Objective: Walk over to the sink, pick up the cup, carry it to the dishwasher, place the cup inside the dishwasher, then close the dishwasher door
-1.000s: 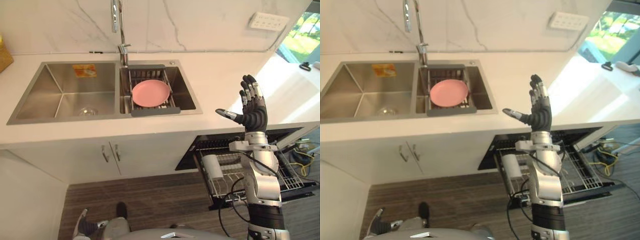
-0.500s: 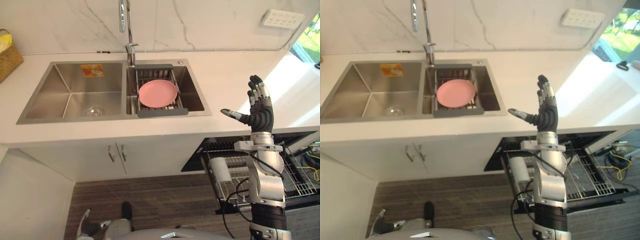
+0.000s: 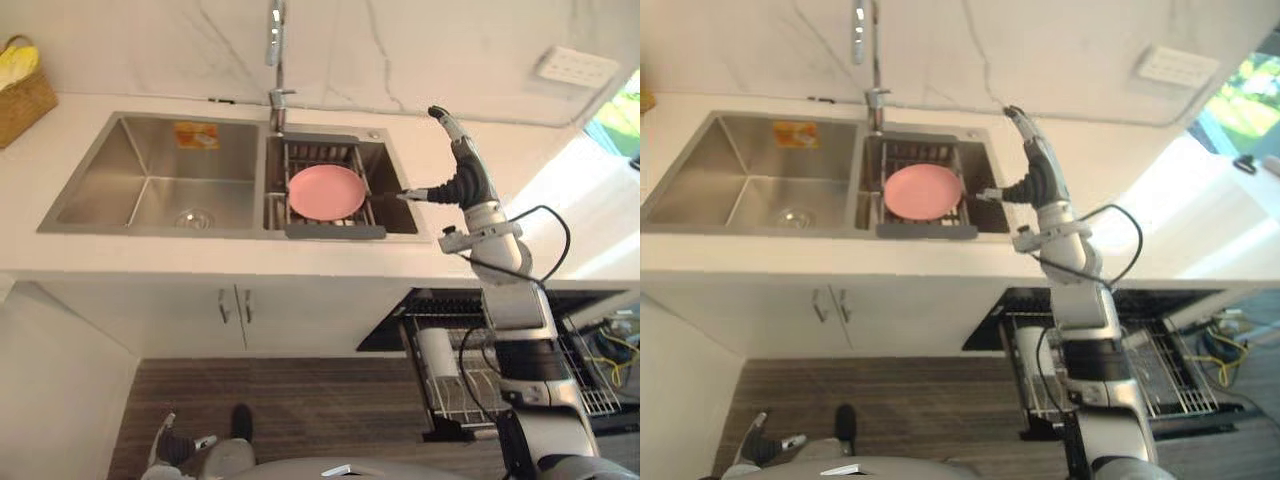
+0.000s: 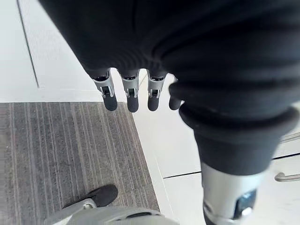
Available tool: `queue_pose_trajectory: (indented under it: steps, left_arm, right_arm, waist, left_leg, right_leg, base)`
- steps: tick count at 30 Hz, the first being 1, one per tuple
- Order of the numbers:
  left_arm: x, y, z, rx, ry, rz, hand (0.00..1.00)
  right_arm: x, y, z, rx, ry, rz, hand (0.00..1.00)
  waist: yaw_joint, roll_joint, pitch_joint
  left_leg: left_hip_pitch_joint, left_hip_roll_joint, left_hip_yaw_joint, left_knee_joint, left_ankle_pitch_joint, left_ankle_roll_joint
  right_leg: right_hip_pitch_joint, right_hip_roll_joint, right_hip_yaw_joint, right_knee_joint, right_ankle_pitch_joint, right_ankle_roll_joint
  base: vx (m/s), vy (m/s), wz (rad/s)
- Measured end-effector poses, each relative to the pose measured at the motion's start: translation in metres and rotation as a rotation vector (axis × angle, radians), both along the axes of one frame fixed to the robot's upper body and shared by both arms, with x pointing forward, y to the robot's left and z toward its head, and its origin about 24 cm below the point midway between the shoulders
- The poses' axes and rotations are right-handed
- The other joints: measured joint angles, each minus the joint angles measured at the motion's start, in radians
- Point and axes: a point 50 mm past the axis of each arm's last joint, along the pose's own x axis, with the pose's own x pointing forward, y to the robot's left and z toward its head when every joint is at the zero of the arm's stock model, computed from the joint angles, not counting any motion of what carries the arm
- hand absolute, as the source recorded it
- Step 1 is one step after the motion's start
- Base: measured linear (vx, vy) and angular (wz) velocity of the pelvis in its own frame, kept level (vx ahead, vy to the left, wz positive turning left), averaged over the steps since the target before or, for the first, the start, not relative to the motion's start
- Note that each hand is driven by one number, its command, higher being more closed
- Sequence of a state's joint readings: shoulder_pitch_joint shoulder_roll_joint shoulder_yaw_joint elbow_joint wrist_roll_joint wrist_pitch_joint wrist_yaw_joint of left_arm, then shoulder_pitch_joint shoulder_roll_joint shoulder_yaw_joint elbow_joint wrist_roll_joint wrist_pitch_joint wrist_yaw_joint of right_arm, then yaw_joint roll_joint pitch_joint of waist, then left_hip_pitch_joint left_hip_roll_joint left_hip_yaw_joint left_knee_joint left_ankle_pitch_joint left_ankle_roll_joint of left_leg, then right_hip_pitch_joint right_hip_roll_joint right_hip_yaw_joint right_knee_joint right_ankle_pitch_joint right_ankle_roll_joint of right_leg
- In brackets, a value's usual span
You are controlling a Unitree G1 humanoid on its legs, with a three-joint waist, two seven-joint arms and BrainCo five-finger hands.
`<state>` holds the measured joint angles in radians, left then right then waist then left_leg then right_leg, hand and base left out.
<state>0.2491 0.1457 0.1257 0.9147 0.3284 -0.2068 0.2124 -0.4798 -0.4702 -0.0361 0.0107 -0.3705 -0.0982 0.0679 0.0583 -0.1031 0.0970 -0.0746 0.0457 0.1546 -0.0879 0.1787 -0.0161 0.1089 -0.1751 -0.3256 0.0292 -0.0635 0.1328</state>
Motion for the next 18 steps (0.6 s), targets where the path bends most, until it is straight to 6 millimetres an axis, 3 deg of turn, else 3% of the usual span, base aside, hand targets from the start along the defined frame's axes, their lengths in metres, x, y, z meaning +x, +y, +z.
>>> queue_pose_trajectory:
  steps: [4,8,12,18]
  left_arm:
    - [0.001,0.002,0.0,-0.02,0.006,-0.003,0.0]
    - [-0.002,0.004,0.0,-0.031,0.021,0.007,0.0]
    - [-0.008,0.009,0.0,-0.019,0.052,0.007,0.0]
    - [-0.009,0.011,0.0,-0.011,0.068,0.001,0.0]
  right_arm:
    - [0.024,0.005,-0.002,-0.088,0.09,-0.003,0.0]
    - [0.039,-0.009,-0.013,-0.208,0.179,-0.087,0.0]
    - [0.047,-0.003,-0.016,-0.385,0.208,-0.084,0.0]
    - [0.06,-0.008,-0.015,-0.519,0.276,-0.109,0.0]
  waist:
    - [0.021,-0.005,-0.002]
    - [0.029,-0.003,0.001]
    - [0.049,-0.002,0.014]
    - [0.063,-0.016,0.042]
  left_leg:
    - [0.0,-0.003,-0.031,0.0,0.009,-0.006]
    - [0.004,-0.02,-0.073,0.0,-0.003,-0.008]
    - [-0.005,-0.029,-0.078,0.0,-0.006,-0.003]
    - [-0.026,-0.059,-0.102,0.001,-0.001,0.007]
  right_leg:
    - [0.03,0.005,-0.035,-0.011,0.006,0.002]
    - [0.067,0.003,-0.092,-0.025,-0.014,0.006]
    - [0.068,-0.006,-0.115,-0.025,-0.026,0.023]
    - [0.068,-0.03,-0.155,-0.019,-0.023,0.044]
  base:
    - [0.01,-0.02,0.2]
    - [-0.04,-0.016,0.37]
    - [-0.01,-0.011,0.13]
    - [0.07,-0.01,0.19]
